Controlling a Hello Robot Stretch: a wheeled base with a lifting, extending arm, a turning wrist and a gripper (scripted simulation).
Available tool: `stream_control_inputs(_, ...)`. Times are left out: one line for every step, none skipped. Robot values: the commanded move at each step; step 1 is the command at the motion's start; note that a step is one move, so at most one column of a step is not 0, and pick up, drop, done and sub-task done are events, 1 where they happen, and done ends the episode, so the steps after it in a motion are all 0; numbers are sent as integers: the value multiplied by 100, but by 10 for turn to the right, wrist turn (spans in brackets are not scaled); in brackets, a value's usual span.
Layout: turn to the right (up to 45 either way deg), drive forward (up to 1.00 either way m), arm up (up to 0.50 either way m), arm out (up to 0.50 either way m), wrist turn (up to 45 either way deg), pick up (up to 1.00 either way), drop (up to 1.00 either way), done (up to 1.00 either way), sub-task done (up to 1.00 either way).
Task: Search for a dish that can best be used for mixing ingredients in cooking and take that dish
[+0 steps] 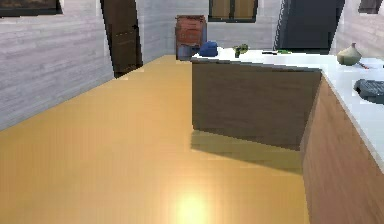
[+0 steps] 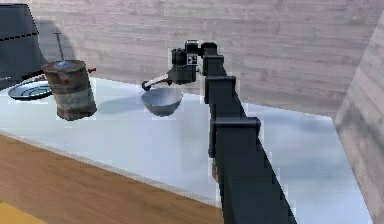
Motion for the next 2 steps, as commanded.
stream_control_inputs(0,0,-8,0,0,0,0,0,0)
stream_control_inputs(0,0,0,0,0,100,0,0,0)
